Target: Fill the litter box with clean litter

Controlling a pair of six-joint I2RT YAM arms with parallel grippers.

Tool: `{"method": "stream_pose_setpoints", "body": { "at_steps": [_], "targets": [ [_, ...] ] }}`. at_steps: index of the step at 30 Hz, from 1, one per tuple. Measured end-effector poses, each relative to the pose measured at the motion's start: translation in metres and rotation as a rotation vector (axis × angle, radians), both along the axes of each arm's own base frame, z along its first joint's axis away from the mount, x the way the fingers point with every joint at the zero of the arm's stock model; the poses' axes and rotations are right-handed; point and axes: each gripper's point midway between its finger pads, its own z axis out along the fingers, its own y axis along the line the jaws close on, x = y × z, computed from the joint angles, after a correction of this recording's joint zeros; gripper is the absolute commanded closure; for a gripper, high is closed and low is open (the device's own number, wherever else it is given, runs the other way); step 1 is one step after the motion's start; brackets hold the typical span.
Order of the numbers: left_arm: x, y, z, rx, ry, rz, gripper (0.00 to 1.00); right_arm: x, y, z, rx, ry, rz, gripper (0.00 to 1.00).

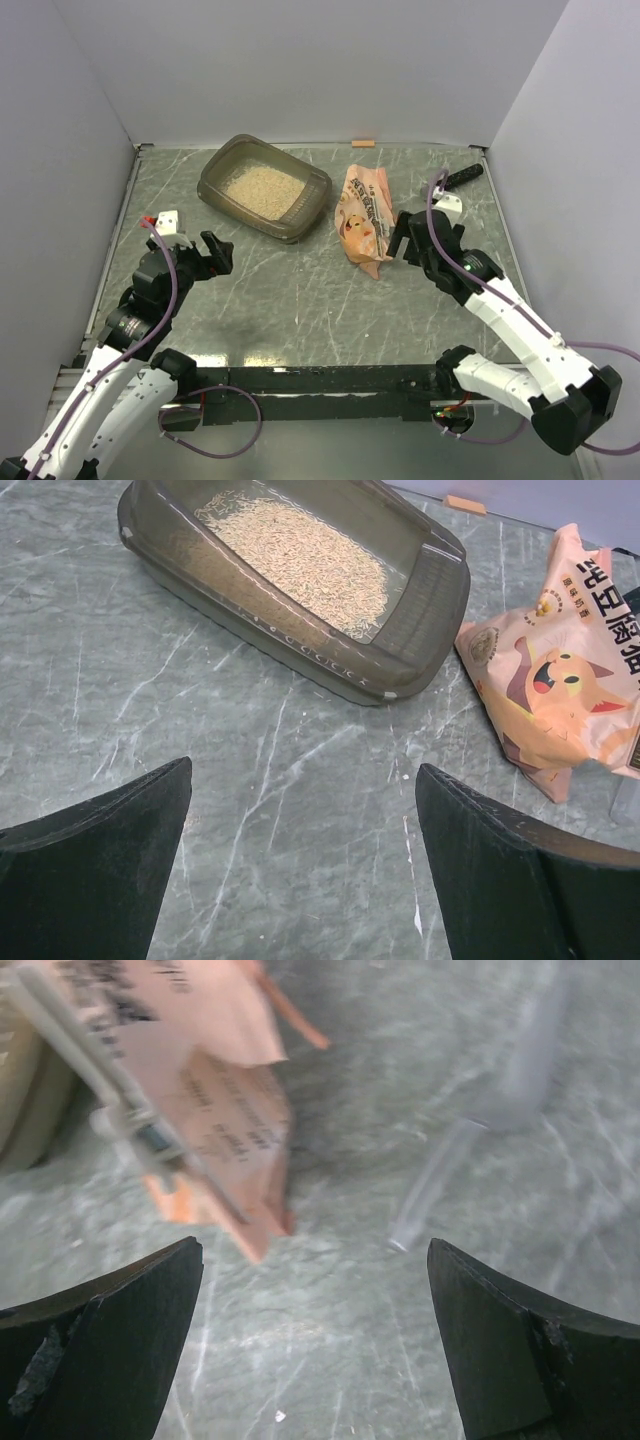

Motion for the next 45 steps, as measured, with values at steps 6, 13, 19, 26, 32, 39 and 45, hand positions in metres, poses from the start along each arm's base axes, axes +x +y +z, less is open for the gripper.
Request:
{"method": "stream_pose_setpoints", "body": {
  "at_steps": [6, 13, 19, 26, 32, 39, 45],
  "targets": [
    [-0.001, -0.002, 0.0, -0.003, 0.001, -0.011, 0.03, 0.005, 0.036, 0.017, 0.063, -0.063, 0.231, 0.02],
    [-0.001, -0.004, 0.0, -0.005, 0.002, -0.021, 0.03, 0.019, 0.063, -0.002, 0.033, -0.005, 0.376, 0.03],
    [-0.001, -0.005, 0.0, -0.006, 0.004, -0.027, 0.03, 0.038, 0.07, 0.0, -0.019, 0.0, 0.411, 0.12],
    [-0.001, -0.006, -0.001, -0.006, 0.006, -0.033, 0.03, 0.05, 0.07, 0.005, -0.058, -0.025, 0.422, 0.27],
    [-0.001, -0.006, -0.002, -0.001, 0.01, -0.033, 0.03, 0.053, 0.067, 0.002, -0.075, -0.023, 0.42, 0.34],
    [0.0, -0.006, -0.004, 0.002, 0.015, -0.034, 0.03, 0.06, 0.063, -0.003, -0.09, -0.016, 0.407, 0.38],
    [0.0, -0.006, -0.004, 0.005, 0.016, -0.034, 0.03, 0.065, 0.062, -0.014, -0.101, 0.013, 0.41, 0.62]
  ]
}}
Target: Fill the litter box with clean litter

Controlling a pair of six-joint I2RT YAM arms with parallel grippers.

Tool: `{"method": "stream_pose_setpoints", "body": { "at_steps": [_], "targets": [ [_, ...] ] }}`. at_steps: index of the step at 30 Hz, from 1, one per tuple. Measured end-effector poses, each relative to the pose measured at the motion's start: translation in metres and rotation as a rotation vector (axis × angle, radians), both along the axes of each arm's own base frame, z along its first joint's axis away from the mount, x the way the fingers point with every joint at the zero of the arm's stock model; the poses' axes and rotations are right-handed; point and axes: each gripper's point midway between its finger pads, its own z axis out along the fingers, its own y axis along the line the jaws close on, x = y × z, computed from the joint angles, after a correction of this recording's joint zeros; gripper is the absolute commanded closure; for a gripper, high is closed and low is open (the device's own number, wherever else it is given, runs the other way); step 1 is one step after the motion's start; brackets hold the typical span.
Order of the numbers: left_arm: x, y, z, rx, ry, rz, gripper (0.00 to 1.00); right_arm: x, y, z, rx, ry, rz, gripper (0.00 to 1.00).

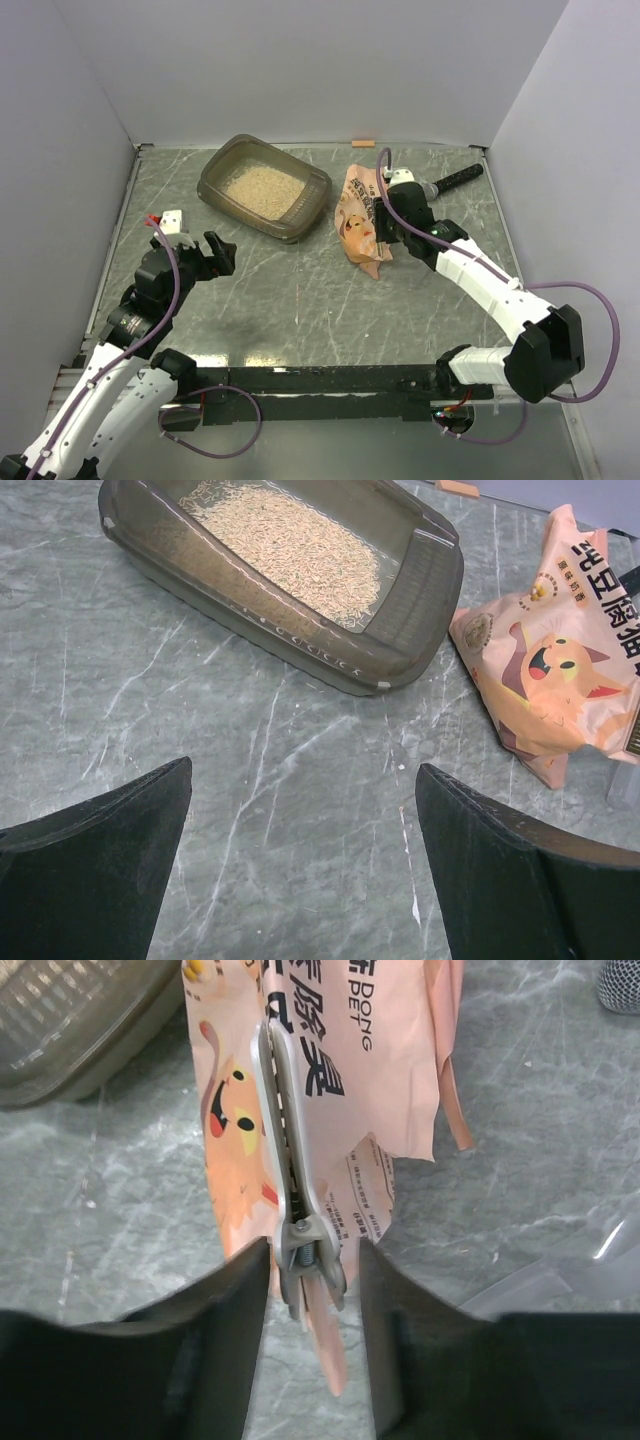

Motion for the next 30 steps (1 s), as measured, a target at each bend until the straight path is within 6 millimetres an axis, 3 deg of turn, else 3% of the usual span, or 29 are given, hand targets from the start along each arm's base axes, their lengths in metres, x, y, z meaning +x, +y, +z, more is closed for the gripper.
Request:
{"method": "stream_pose_setpoints", "body": {
  "at_steps": [2, 3, 9, 15, 24, 27, 30],
  "targets": [
    [0.0, 0.0, 0.0, 0.001, 0.001, 0.0, 0.03, 0.001, 0.0, -0.003, -0.002, 0.009, -0.001, 0.83],
    [0.0, 0.0, 0.0, 0.001, 0.0, 0.0, 0.03, 0.002, 0.0, -0.005, -0.005, 0.014, 0.002, 1.0],
    [0.001, 0.0, -0.002, 0.004, 0.006, -0.001, 0.03, 0.004, -0.003, -0.01, -0.01, 0.027, -0.011, 1.0],
    [0.001, -0.001, -0.002, 0.005, 0.009, -0.001, 0.03, -0.003, -0.009, 0.006, 0.002, -0.006, -0.021, 1.0],
    [0.001, -0.003, -0.003, 0.002, 0.011, -0.011, 0.03, -0.035, -0.027, 0.069, 0.064, -0.095, -0.05, 1.0],
    [0.001, -0.003, -0.002, 0.0, 0.009, -0.015, 0.03, -0.049, -0.037, 0.07, 0.069, -0.08, -0.087, 1.0],
    [0.0, -0.003, -0.001, -0.004, 0.004, -0.018, 0.03, -0.062, -0.044, 0.06, 0.074, -0.04, -0.126, 1.0]
  ]
}}
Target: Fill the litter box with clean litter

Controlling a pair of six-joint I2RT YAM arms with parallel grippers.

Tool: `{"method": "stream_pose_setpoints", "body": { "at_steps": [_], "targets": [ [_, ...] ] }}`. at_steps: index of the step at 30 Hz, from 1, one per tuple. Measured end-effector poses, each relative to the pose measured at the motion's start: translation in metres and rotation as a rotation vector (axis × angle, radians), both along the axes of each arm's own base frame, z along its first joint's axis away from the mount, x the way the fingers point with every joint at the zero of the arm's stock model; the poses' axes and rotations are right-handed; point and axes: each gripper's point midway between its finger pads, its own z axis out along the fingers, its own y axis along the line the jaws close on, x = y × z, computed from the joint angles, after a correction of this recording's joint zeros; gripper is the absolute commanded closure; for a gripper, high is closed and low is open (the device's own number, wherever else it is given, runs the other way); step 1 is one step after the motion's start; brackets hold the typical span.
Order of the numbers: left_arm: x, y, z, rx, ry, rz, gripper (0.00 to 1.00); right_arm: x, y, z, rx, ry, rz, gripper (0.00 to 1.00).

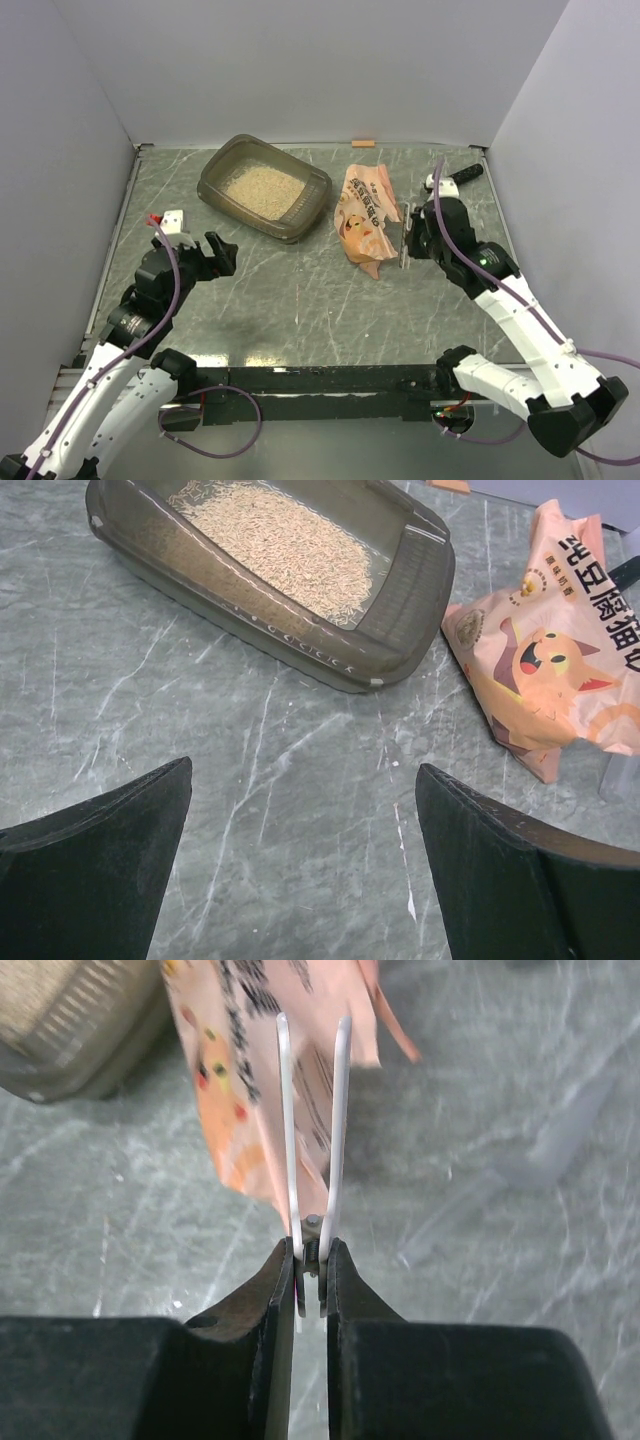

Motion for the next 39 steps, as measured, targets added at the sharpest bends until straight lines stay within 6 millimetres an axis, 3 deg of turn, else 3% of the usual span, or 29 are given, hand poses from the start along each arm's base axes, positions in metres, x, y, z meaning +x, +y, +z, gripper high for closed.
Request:
{"method": "stream_pose_setpoints", "body": {
  "at_steps": [3, 10, 16, 18, 23, 27, 28, 31, 36, 39],
  "targets": [
    [-0.001, 0.0, 0.002, -0.005, -0.008, -0.003, 0.03, -0.015, -0.006, -0.022, 0.011, 0.06, -0.035, 1.0],
    [-0.003, -0.001, 0.006, -0.014, -0.021, -0.01, 0.03, -0.052, -0.016, -0.094, 0.035, 0.241, -0.119, 1.0],
    [-0.006, -0.002, 0.009, -0.024, -0.033, -0.02, 0.03, -0.068, -0.014, -0.143, 0.043, 0.388, -0.163, 1.0],
    [-0.006, -0.002, 0.01, -0.027, -0.036, -0.022, 0.03, -0.071, -0.013, -0.155, 0.045, 0.424, -0.172, 0.96],
    [-0.007, -0.002, 0.01, -0.028, -0.037, -0.024, 0.03, -0.076, -0.008, -0.18, 0.052, 0.493, -0.188, 0.68],
    [-0.007, -0.002, 0.011, -0.028, -0.038, -0.024, 0.03, -0.077, -0.006, -0.191, 0.053, 0.528, -0.201, 0.51],
    [-0.007, -0.002, 0.011, -0.028, -0.038, -0.024, 0.03, -0.077, -0.006, -0.192, 0.053, 0.532, -0.202, 0.42],
    [-0.007, -0.002, 0.011, -0.028, -0.038, -0.024, 0.03, -0.077, -0.005, -0.192, 0.056, 0.53, -0.203, 0.34],
    [-0.007, -0.002, 0.011, -0.028, -0.037, -0.023, 0.03, -0.075, -0.007, -0.183, 0.046, 0.519, -0.201, 0.33],
    [-0.007, -0.002, 0.01, -0.027, -0.037, -0.023, 0.03, -0.061, -0.006, -0.151, 0.05, 0.445, -0.187, 0.33]
  ]
}}
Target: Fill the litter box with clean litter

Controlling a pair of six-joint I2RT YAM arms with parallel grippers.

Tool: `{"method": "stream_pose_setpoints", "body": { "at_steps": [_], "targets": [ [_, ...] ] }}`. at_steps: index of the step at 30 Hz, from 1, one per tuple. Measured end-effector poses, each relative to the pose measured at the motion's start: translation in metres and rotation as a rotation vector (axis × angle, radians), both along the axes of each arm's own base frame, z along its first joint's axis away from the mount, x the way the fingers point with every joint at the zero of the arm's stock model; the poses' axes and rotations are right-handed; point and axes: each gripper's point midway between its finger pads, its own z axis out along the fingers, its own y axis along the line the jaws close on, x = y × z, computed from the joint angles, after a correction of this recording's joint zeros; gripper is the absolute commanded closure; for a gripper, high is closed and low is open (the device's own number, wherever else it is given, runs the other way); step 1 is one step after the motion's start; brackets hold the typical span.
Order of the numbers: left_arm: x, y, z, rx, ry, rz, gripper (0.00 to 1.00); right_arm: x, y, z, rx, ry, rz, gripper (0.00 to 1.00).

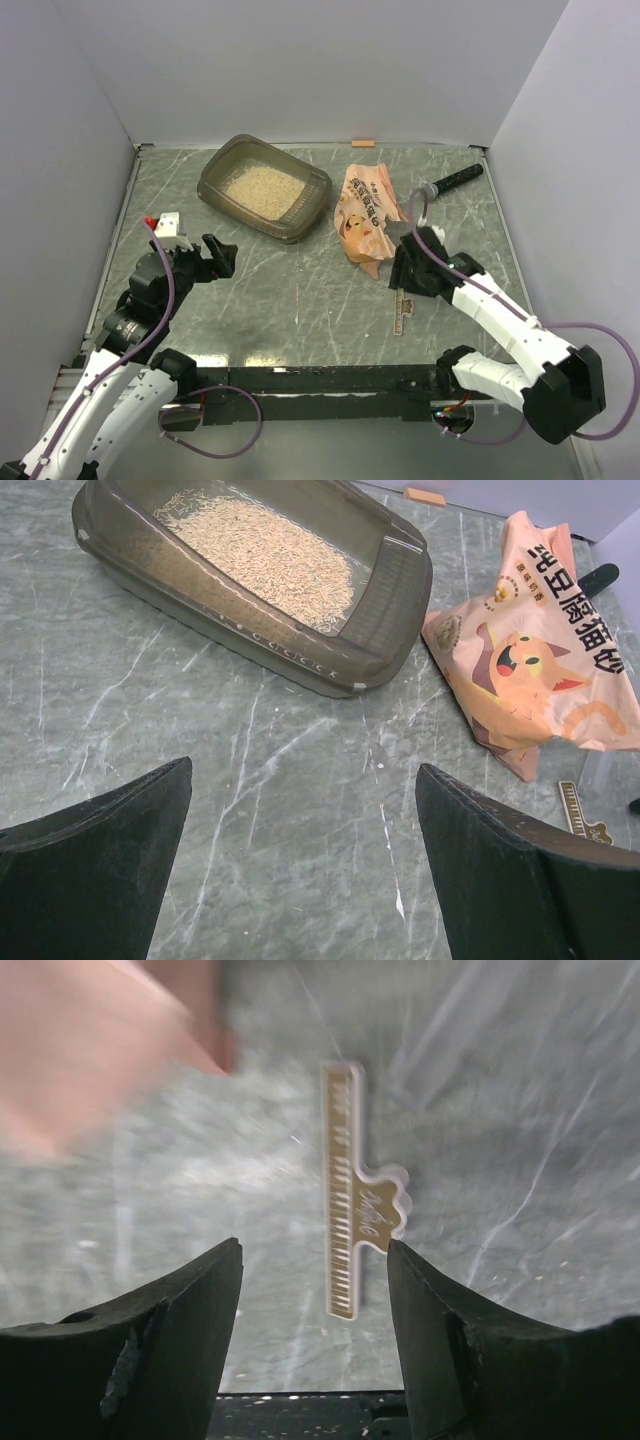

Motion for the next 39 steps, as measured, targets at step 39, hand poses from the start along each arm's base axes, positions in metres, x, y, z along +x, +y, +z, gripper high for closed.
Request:
{"method": "stream_pose_setpoints", "body": {
  "at_steps": [39],
  "targets": [
    [0.007, -0.007, -0.017, 0.029, 0.064, -0.018, 0.03, 0.185, 0.069, 0.071, -0.178, -0.163, 0.493, 0.51]
  ]
}}
